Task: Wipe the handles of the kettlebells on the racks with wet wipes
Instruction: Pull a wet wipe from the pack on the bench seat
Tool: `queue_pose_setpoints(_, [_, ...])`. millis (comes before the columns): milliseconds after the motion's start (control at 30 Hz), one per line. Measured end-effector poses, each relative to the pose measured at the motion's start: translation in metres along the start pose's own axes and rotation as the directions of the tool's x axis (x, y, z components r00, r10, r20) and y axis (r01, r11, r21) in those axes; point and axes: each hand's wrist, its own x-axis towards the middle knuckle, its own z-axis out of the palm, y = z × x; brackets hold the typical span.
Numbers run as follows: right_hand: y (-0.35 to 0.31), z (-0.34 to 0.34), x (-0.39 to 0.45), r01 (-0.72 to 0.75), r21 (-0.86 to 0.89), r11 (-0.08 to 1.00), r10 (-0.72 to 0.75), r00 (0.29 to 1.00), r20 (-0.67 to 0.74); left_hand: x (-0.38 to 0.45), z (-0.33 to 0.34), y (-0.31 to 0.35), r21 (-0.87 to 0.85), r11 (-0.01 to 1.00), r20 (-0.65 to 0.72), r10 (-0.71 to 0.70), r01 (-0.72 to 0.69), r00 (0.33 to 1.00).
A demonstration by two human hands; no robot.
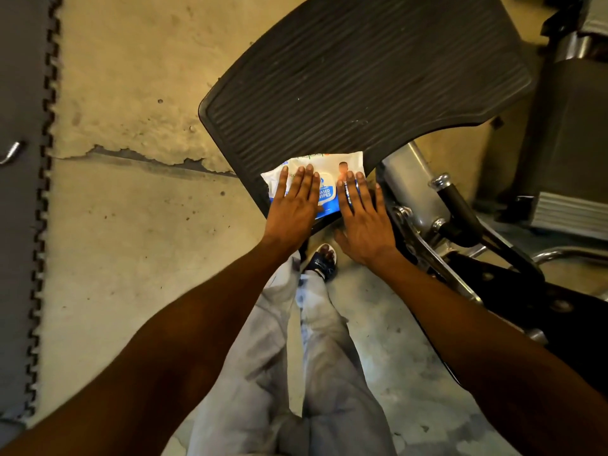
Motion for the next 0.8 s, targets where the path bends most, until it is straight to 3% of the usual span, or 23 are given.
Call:
queue_pose_setpoints(200, [-0.001,-0.001,-0.001,-0.015,0.019,1.000,0.015,1.000,0.006,0.002,-0.002,-0.004,0.135,0.985,0.035,0.106,-0.109,0.994])
queue_pose_setpoints(267, [-0.002,-0.001,0.000,-0.017,0.020,1.000,0.017,1.000,0.007,0.002,-0.009,-0.008,0.053,0.994,0.017,0.095,-0.096,0.995])
queue_pose_setpoints(400, [-0.003,0.001,0.000,-0.032,0.018,0.999,0.032,0.999,0.002,0.011,-0.029,-0.014,-0.265,0.963,-0.159,-0.002,-0.041,0.987])
queue_pose_setpoints(533, [-0.003,-0.001,0.000,-0.016,0.028,0.999,0.016,1.000,0.006,0.029,-0.038,-0.020,-0.485,0.874,-0.394,-0.246,0.027,0.885])
queue_pose_setpoints(700, [-0.009,-0.009,0.001,-0.048,0.018,0.999,0.047,0.997,0.056,0.035,-0.034,-0.027,-0.492,0.864,-0.420,-0.344,0.107,0.840])
queue_pose_setpoints(800, [-0.015,-0.016,0.002,-0.086,0.099,0.991,0.076,0.992,0.100,0.027,-0.029,-0.025,-0.424,0.897,-0.380,-0.300,0.124,0.875])
